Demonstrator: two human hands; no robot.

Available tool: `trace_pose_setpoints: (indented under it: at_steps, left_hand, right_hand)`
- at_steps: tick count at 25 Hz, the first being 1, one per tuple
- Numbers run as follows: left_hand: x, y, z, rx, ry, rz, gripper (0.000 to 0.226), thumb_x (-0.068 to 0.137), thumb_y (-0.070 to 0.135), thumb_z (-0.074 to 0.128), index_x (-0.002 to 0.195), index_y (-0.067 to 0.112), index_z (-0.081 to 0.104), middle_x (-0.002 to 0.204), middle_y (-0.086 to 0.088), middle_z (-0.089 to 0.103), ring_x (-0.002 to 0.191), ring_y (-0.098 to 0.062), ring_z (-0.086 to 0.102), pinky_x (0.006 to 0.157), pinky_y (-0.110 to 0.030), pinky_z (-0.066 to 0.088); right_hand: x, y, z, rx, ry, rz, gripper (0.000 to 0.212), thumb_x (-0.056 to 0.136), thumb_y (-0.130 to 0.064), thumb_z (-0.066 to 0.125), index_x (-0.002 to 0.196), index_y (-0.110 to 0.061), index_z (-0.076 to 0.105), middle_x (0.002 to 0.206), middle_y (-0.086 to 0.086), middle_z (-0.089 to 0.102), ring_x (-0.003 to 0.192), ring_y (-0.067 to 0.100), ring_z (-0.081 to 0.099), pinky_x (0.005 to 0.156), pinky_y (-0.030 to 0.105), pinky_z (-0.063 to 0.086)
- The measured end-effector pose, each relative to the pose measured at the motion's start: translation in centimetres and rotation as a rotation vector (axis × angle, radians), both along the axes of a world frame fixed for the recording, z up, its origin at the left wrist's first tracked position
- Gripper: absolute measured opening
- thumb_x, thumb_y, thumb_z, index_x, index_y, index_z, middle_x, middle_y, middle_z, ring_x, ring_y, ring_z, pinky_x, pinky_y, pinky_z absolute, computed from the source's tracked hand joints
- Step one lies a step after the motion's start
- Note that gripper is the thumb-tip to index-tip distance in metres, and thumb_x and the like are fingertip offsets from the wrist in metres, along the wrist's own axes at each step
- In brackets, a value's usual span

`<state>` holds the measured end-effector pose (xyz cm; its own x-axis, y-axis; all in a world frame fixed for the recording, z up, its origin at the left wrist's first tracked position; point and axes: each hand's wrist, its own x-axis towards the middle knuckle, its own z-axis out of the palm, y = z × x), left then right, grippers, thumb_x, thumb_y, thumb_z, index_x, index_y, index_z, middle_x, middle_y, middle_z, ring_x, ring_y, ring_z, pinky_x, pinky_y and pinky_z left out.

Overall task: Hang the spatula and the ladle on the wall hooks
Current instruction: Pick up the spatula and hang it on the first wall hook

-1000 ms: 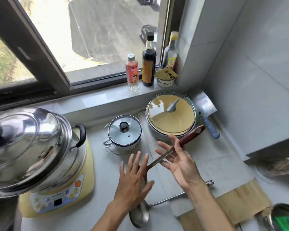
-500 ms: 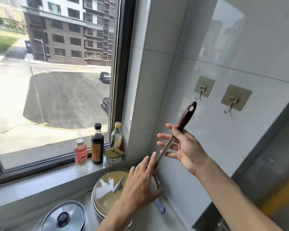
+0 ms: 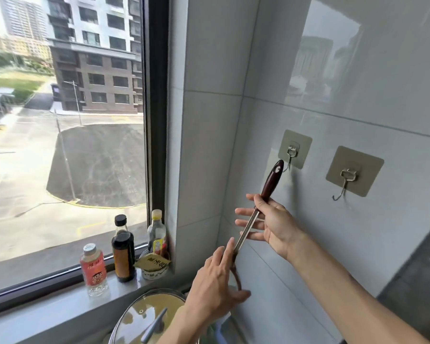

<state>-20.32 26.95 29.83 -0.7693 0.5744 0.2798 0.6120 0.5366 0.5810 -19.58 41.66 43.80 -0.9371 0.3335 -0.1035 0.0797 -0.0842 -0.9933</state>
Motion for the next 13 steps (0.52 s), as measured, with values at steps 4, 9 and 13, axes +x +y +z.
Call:
trace_pose_setpoints:
  at_steps: [4,9,13]
  left_hand:
    - [-1.0,1.7,-1.3,0.002,-0.034,0.004,0.113,0.069,0.059,0.068,0.149,0.037,-0.008,0.143,0.009,0.035,0.126,-0.016,0.039,0.102,-0.030,0.041]
    - [-1.9,3.9,-2.1,0.063,-0.062,0.007,0.108,0.070,0.054,0.073,0.150,0.034,0.002,0.133,0.006,0.042,0.117,-0.016,0.042,0.099,-0.034,0.044]
    - [-2.2,6.1,-3.1,0.127,-0.101,0.021,0.102,0.069,0.050,0.073,0.148,0.029,0.013,0.132,0.003,0.043,0.118,-0.019,0.042,0.099,-0.036,0.044]
  right_hand:
    - [-0.8,1.2,-1.1,-0.007,-0.018,-0.011,0.027,0.097,-0.038,0.046,0.113,-0.022,0.060,0.102,0.012,0.075,0.090,0.034,0.071,0.088,0.056,0.052]
    - [1.3,1.1,-1.9,0.204,-0.013,-0.142,0.024,0.094,-0.029,0.053,0.113,-0.016,0.059,0.099,0.009,0.072,0.086,0.025,0.069,0.076,0.041,0.056]
    - [5.0,2.4,-5.3,1.414,0.526,-0.312,0.026,0.086,-0.019,0.049,0.109,-0.018,0.062,0.102,0.001,0.073,0.093,0.019,0.066,0.082,0.033,0.053]
